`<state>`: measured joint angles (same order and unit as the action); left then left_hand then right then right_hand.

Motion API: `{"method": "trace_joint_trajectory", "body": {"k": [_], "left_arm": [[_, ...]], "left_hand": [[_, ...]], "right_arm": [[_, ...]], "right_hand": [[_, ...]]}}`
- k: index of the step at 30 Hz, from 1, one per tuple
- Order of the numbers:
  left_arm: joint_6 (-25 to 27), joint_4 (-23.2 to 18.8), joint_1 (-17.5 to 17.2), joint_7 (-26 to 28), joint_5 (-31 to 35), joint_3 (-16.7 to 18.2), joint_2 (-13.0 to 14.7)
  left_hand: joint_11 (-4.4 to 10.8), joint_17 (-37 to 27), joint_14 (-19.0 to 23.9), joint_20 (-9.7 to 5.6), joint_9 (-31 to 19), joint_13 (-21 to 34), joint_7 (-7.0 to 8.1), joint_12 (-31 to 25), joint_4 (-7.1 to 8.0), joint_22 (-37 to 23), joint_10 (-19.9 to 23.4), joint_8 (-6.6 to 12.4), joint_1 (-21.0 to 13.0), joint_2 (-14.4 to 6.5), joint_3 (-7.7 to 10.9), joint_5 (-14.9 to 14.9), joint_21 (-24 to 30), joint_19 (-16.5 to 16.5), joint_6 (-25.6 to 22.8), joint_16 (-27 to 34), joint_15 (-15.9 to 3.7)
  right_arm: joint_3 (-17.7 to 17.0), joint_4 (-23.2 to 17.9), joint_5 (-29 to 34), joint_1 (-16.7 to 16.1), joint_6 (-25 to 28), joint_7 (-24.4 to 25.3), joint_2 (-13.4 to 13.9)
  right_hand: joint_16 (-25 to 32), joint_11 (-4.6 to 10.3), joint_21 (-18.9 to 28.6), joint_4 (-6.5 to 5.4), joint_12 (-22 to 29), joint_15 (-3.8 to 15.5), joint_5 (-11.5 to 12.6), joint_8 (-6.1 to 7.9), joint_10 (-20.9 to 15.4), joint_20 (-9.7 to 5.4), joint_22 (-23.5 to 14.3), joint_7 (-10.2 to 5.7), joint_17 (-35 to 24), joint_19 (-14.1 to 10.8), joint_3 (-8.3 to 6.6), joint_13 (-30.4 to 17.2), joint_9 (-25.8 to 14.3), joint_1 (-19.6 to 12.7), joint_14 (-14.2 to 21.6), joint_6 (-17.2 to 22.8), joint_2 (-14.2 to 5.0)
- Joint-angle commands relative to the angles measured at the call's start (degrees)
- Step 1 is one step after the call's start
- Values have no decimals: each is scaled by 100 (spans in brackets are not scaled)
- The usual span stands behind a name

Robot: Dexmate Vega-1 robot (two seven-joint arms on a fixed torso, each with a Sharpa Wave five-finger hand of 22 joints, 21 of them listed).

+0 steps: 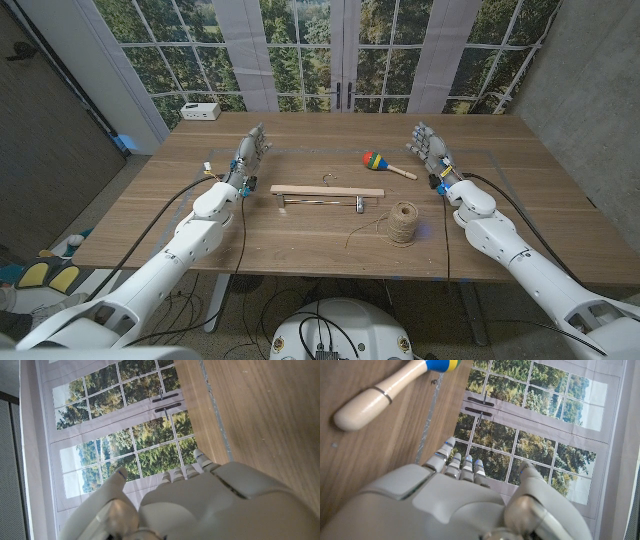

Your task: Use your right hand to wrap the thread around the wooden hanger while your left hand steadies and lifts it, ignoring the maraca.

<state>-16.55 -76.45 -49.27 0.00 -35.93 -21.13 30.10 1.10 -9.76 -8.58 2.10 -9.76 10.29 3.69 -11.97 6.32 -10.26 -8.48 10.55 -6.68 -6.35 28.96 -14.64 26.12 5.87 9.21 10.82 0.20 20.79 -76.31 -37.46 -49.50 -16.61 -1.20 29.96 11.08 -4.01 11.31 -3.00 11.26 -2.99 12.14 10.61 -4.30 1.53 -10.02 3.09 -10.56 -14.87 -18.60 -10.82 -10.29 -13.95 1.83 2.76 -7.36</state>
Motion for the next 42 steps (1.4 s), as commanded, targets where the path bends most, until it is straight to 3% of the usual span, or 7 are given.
{"method": "trace_joint_trajectory", "body": {"k": [1, 5, 9, 15, 23, 29, 42], "left_arm": [[117, -396, -127, 488, 510, -79, 206], [131, -494, -148, 736, 778, -115, 250], [118, -573, -142, 1029, 1200, -180, 320], [278, -790, -132, 1407, 1813, -283, 472], [639, -1158, -150, 1820, 2518, -385, 654], [930, -1403, -141, 1931, 2942, -473, 799], [1490, -1852, -119, 2136, 3825, -664, 1022]], "left_hand": [[-105, -11, 205, 251, -23, 25, 64, -56, -87, -21, 115, 53, -71, 82, -4, -12, 27, -134, -136, 49, 209], [-207, -32, 525, 763, -31, 52, 136, -101, -176, -51, 350, 40, -111, 159, -55, 23, 11, -286, -265, 73, 498], [-232, -41, 780, 908, -35, 70, 88, -181, -241, -72, 627, 80, -152, 186, -67, 56, 24, -407, -467, 112, 589], [-200, -46, 1149, 920, -39, 86, 63, -248, -409, -89, 904, 132, -307, 206, -29, 109, 41, -542, -758, 173, 551], [-151, -53, 1569, 962, -48, 101, -8, -304, -794, -109, 1252, 171, -715, 147, 131, 243, 47, -687, -1163, 192, 488], [-140, -54, 1797, 955, -52, 107, 5, -339, -1020, -117, 1477, 182, -932, 153, 196, 326, 56, -775, -1392, 202, 388], [-81, -56, 1961, 955, -57, 113, -1, -361, -1213, -126, 1695, 180, -1102, 170, 232, 385, 67, -862, -1621, 183, 314]], "right_arm": [[-68, -262, -26, -225, 16, 91, 103], [-92, -326, -38, -280, 30, 141, 120], [-99, -359, -11, -314, 8, 149, 151], [-122, -426, -41, -359, 39, 178, 168], [-118, -475, -1, -381, 59, 194, 215], [-113, -486, 25, -376, 68, 215, 224], [-90, -441, 46, -335, 79, 195, 217]], "right_hand": [[29, -74, 25, 27, 26, -81, 33, 41, 24, 60, -11, 24, -21, -24, -37, -8, -8, -67, 23, 32, 32], [40, -101, 31, 38, 33, -114, 29, 48, -4, 104, -13, 7, -23, -37, -40, -9, -8, -72, 57, 56, 37], [57, -111, 35, 48, 34, -166, 23, 53, -16, 158, -14, -9, -26, -47, -41, -10, -9, -74, 109, 79, 45], [92, -154, 53, 64, 61, -211, 12, 80, -114, 223, -18, -51, -33, -94, -48, -13, -10, -78, 223, 176, 49], [171, -206, 65, 159, 101, -338, -3, 135, -304, 432, -27, -155, -38, -132, -119, -20, -17, -175, 531, 434, 21], [187, -216, 64, 218, 119, -350, -10, 141, -393, 453, -32, -178, -40, -129, -169, -24, -19, -245, 623, 506, -5], [211, -225, 66, 278, 121, -380, -31, 149, -452, 513, -37, -167, -49, -132, -218, -28, -22, -309, 738, 598, -24]]}}
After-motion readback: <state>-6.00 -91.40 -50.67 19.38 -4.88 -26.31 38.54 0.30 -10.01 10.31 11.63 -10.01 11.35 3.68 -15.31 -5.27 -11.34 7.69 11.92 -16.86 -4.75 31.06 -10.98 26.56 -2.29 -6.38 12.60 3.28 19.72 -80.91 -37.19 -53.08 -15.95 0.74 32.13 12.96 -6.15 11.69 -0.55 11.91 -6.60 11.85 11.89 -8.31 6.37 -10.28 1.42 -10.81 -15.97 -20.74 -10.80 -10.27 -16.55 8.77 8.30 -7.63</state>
